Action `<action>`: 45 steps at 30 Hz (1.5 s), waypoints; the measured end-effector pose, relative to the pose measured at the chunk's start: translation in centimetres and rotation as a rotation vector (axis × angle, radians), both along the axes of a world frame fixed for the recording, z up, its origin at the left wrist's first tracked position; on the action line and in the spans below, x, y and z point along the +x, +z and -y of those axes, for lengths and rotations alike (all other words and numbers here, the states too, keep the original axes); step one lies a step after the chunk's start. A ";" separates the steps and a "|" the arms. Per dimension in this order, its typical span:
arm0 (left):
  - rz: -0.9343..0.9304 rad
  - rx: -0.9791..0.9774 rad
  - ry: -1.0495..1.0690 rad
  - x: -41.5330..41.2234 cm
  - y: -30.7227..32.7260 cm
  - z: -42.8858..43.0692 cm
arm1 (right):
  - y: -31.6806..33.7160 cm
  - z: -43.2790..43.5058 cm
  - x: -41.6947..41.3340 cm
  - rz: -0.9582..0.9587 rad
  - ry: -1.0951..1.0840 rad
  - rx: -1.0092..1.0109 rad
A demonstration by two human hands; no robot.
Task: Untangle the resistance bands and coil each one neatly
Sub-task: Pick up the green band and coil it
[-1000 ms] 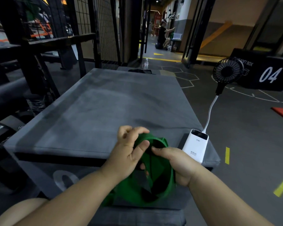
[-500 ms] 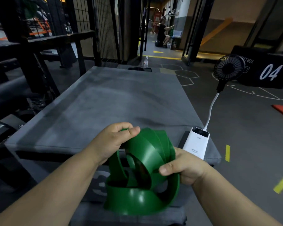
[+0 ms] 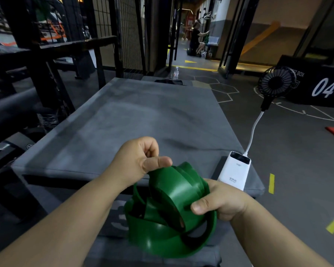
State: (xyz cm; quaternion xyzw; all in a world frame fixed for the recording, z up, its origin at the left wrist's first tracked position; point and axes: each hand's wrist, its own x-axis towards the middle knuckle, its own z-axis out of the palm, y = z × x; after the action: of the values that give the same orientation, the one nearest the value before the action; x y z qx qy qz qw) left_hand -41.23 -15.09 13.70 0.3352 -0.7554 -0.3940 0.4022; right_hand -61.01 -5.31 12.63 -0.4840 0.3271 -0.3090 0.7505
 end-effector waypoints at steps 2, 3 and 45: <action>0.041 0.005 -0.018 -0.4 -0.4 -0.1 | 0.0 -0.2 0.2 0.032 0.017 0.004; 0.063 0.016 -0.033 -0.7 -0.6 -0.3 | 0.0 -0.3 0.3 0.039 0.026 0.008; 0.618 -0.052 -0.440 -0.7 0.1 -1.9 | -1.3 1.5 -1.1 -0.126 0.062 -0.004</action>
State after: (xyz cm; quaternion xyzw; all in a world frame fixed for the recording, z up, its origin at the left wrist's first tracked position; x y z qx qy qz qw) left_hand -41.90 -13.22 13.75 0.2575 -0.9047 -0.3322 0.0695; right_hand -62.12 -6.82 11.36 -0.5139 0.3581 -0.2551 0.7366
